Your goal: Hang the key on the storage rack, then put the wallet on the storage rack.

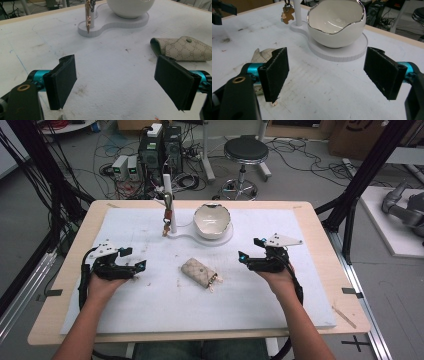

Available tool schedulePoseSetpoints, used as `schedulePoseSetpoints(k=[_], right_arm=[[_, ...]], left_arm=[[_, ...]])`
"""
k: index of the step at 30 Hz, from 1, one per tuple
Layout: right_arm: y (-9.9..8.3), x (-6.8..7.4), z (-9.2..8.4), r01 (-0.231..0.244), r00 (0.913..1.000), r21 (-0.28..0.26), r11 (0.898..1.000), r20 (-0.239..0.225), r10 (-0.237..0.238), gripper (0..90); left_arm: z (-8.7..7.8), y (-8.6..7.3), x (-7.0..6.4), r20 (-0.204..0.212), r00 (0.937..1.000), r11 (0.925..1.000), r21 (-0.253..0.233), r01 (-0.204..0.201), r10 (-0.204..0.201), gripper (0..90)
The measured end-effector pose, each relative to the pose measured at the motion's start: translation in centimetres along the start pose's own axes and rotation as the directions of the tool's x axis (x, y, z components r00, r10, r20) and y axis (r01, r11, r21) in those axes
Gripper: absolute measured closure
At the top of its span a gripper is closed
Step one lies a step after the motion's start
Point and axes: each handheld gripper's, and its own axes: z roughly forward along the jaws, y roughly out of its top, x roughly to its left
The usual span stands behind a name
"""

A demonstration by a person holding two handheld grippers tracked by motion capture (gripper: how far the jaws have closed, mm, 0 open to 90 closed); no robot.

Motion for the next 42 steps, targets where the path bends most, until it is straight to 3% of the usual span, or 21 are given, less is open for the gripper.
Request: schedulePoseSetpoints(k=[14,23,42], right_arm=[[-0.5,0.3,0.5,0.007,0.9999,0.029,1.0,-0.012,-0.007,20.4],[-0.4,1.2,1.0,0.024,0.9993,0.036,0.999,-0.029,-0.023,20.4],[-0.2,6.1,5.0,0.088,0.9888,0.118,0.989,-0.131,-0.072,19.7]], left_arm=[[0.4,0.1,0.0,0.003,1.0,1.0,0.003,0.001,-0.001,17.8],[0.3,0.1,0.0,-0.002,1.0,1.0,0.008,-0.004,0.004,17.8],[-0.2,-0.1,0.1,-0.013,0.9999,0.9998,0.019,-0.009,0.009,17.8]])
